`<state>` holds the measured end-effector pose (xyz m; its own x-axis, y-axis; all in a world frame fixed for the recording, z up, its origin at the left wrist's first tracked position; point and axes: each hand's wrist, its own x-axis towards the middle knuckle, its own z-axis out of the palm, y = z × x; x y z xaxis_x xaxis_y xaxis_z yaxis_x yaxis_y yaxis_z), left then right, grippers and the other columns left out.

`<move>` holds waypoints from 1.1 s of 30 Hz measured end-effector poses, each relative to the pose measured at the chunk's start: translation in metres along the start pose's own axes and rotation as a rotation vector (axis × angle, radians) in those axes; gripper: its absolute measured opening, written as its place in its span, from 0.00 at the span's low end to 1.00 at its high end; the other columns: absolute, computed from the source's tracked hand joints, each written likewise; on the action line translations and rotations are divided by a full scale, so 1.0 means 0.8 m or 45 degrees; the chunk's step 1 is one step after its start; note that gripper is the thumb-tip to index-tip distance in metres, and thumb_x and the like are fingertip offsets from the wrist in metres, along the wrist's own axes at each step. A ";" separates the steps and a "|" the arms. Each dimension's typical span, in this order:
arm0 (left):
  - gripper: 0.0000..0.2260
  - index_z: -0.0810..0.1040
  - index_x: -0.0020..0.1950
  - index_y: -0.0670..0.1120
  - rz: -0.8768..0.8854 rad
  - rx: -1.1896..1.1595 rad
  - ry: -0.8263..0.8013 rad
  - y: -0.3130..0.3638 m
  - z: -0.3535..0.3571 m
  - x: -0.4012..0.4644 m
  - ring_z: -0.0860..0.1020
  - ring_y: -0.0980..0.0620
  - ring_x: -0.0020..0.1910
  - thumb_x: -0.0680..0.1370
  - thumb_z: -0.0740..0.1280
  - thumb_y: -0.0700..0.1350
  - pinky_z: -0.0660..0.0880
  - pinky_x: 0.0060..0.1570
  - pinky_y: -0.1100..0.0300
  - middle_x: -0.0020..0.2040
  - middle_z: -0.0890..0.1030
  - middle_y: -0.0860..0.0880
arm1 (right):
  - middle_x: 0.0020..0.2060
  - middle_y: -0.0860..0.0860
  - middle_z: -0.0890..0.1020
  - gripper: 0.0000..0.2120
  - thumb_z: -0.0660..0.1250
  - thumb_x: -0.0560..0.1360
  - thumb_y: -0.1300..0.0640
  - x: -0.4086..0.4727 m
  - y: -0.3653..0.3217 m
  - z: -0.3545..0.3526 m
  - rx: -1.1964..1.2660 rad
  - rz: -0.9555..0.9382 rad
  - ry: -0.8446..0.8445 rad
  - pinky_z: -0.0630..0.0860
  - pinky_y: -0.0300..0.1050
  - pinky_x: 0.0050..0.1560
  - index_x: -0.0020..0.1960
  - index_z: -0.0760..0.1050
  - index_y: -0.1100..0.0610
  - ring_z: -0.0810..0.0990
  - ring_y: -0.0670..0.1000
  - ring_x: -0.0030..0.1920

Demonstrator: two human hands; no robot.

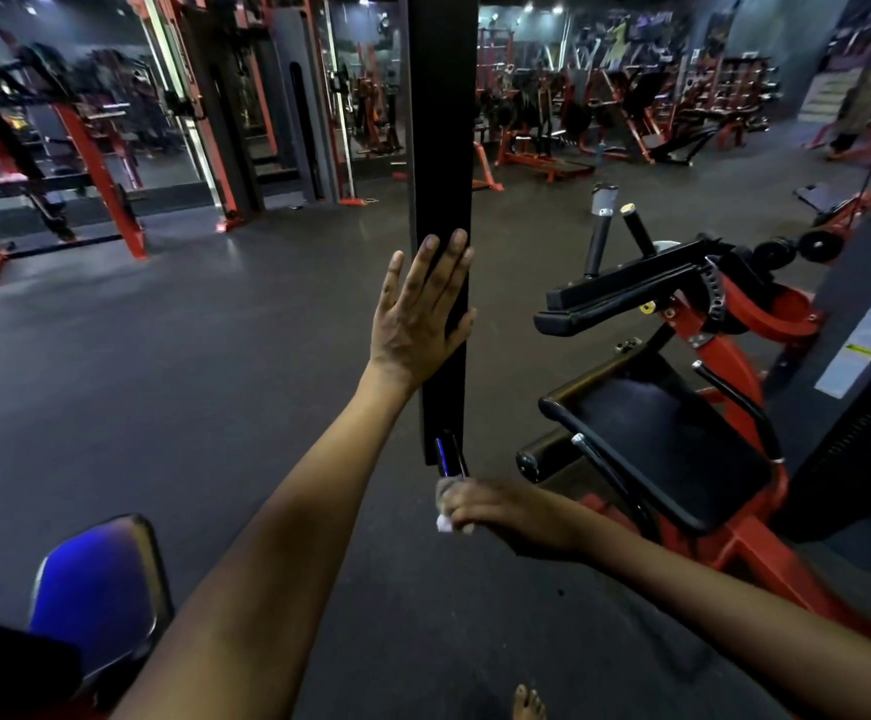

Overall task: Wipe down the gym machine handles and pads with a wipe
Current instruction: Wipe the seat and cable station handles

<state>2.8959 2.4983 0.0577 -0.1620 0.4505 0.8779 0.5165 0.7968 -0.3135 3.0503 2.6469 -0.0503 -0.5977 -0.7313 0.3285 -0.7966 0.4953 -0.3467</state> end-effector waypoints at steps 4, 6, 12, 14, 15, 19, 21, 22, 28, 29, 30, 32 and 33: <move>0.37 0.38 0.79 0.48 -0.023 -0.048 -0.008 0.002 0.002 0.000 0.35 0.51 0.77 0.79 0.58 0.55 0.43 0.75 0.49 0.78 0.33 0.52 | 0.50 0.40 0.79 0.17 0.59 0.76 0.66 -0.015 0.017 0.001 0.213 0.550 0.818 0.74 0.37 0.50 0.57 0.76 0.50 0.76 0.33 0.52; 0.37 0.38 0.79 0.48 -0.033 -0.068 0.004 0.004 0.003 0.000 0.35 0.51 0.77 0.79 0.58 0.54 0.44 0.75 0.49 0.78 0.33 0.52 | 0.53 0.44 0.78 0.18 0.56 0.77 0.61 0.012 0.015 -0.002 0.151 0.510 0.778 0.70 0.32 0.57 0.64 0.73 0.51 0.73 0.32 0.56; 0.36 0.38 0.79 0.48 -0.015 -0.066 0.015 0.000 0.002 -0.001 0.36 0.51 0.77 0.80 0.58 0.55 0.44 0.75 0.50 0.78 0.34 0.53 | 0.72 0.54 0.65 0.25 0.59 0.75 0.73 0.040 0.064 0.034 0.009 0.352 0.129 0.57 0.44 0.74 0.70 0.68 0.61 0.57 0.45 0.74; 0.36 0.38 0.79 0.48 -0.018 -0.069 0.008 0.000 0.002 -0.001 0.36 0.51 0.77 0.80 0.57 0.55 0.44 0.75 0.49 0.78 0.34 0.52 | 0.72 0.51 0.65 0.27 0.57 0.76 0.74 0.028 0.052 0.039 0.146 0.530 0.275 0.55 0.38 0.73 0.72 0.66 0.59 0.58 0.43 0.73; 0.36 0.38 0.79 0.48 -0.018 -0.075 0.001 -0.001 0.002 0.000 0.36 0.51 0.77 0.80 0.57 0.55 0.44 0.75 0.49 0.78 0.34 0.52 | 0.70 0.50 0.69 0.25 0.56 0.76 0.73 0.020 0.043 0.042 0.182 0.638 0.344 0.59 0.37 0.71 0.71 0.67 0.58 0.63 0.43 0.71; 0.36 0.39 0.79 0.48 -0.024 -0.094 0.011 0.000 0.004 -0.003 0.37 0.51 0.77 0.80 0.58 0.55 0.45 0.76 0.50 0.78 0.35 0.53 | 0.29 0.45 0.78 0.14 0.60 0.78 0.63 0.021 0.035 0.055 0.471 1.298 0.608 0.70 0.37 0.35 0.37 0.78 0.52 0.76 0.39 0.30; 0.36 0.39 0.79 0.48 -0.024 -0.094 0.029 0.001 0.004 -0.003 0.38 0.51 0.78 0.80 0.58 0.54 0.45 0.76 0.50 0.79 0.36 0.53 | 0.31 0.51 0.78 0.14 0.58 0.79 0.60 0.044 0.045 0.049 1.162 1.544 0.661 0.74 0.40 0.32 0.36 0.75 0.56 0.76 0.47 0.30; 0.36 0.40 0.79 0.48 -0.020 -0.094 0.031 0.001 0.004 -0.003 0.38 0.51 0.78 0.80 0.58 0.55 0.45 0.76 0.50 0.79 0.36 0.52 | 0.36 0.57 0.79 0.12 0.56 0.79 0.61 0.057 0.046 0.040 1.487 1.550 0.727 0.78 0.46 0.40 0.42 0.75 0.61 0.79 0.53 0.35; 0.35 0.40 0.79 0.48 -0.007 -0.071 0.025 -0.005 0.004 -0.006 0.37 0.51 0.78 0.80 0.57 0.55 0.45 0.76 0.49 0.79 0.36 0.52 | 0.32 0.59 0.79 0.15 0.49 0.79 0.60 0.075 0.009 0.042 2.018 1.338 0.746 0.76 0.47 0.37 0.46 0.72 0.64 0.79 0.54 0.31; 0.35 0.40 0.79 0.48 -0.008 -0.068 0.025 -0.006 0.004 -0.007 0.38 0.51 0.78 0.80 0.57 0.55 0.45 0.76 0.49 0.79 0.36 0.52 | 0.34 0.60 0.79 0.16 0.49 0.80 0.57 0.069 0.007 0.048 1.995 1.354 0.684 0.75 0.46 0.35 0.48 0.73 0.64 0.79 0.55 0.31; 0.35 0.40 0.79 0.48 -0.007 -0.070 0.025 -0.006 0.003 -0.007 0.38 0.51 0.78 0.80 0.57 0.55 0.45 0.76 0.49 0.79 0.36 0.52 | 0.35 0.60 0.79 0.18 0.47 0.80 0.56 0.064 0.009 0.053 1.963 1.370 0.627 0.76 0.46 0.34 0.49 0.72 0.65 0.79 0.55 0.32; 0.35 0.40 0.79 0.48 -0.010 -0.074 0.032 -0.006 0.002 -0.007 0.38 0.51 0.78 0.80 0.57 0.54 0.45 0.76 0.49 0.79 0.37 0.52 | 0.34 0.61 0.80 0.19 0.47 0.80 0.58 0.067 0.019 0.047 1.935 1.380 0.557 0.77 0.47 0.37 0.48 0.73 0.68 0.80 0.56 0.33; 0.35 0.40 0.79 0.48 -0.012 -0.076 0.035 -0.006 0.002 -0.007 0.38 0.51 0.78 0.80 0.57 0.54 0.45 0.76 0.50 0.79 0.37 0.52 | 0.33 0.61 0.81 0.18 0.47 0.80 0.60 0.073 0.025 0.041 1.903 1.415 0.600 0.76 0.48 0.38 0.47 0.73 0.68 0.80 0.56 0.32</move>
<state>2.8930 2.4925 0.0539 -0.1442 0.4310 0.8908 0.5647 0.7750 -0.2835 3.0027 2.5986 -0.0668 -0.8838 -0.1232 -0.4514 0.4642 -0.3521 -0.8127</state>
